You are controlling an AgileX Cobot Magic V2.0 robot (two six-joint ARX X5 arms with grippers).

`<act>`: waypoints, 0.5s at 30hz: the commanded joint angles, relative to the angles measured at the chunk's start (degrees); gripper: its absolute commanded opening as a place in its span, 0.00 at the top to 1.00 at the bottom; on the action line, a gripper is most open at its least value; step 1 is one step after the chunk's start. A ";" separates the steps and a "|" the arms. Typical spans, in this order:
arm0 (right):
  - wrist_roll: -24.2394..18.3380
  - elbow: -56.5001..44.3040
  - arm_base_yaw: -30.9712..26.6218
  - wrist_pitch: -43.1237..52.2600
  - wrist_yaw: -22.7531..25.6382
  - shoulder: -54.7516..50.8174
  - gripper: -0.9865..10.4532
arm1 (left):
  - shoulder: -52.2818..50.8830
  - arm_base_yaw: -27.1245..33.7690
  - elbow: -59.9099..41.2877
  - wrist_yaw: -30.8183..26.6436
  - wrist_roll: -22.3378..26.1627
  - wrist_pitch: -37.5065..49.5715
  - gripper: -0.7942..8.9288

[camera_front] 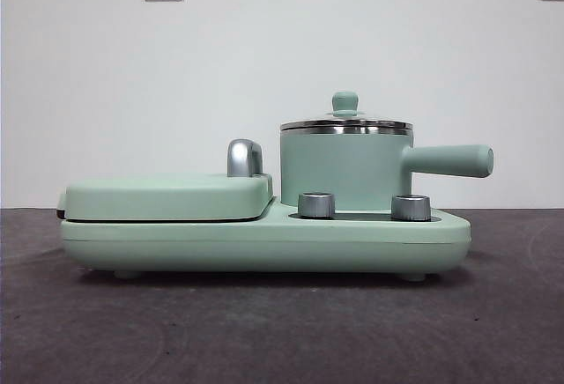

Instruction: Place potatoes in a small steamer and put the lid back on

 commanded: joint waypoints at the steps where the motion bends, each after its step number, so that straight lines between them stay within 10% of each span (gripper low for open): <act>1: 0.00 0.63 0.28 0.61 0.15 0.39 0.88 | -0.09 0.04 -1.11 -0.04 0.15 -0.31 0.90; 15: -1.53 -5.25 -9.57 7.23 -0.37 -0.98 0.88 | -0.09 0.04 -1.09 -0.04 0.15 -0.31 0.90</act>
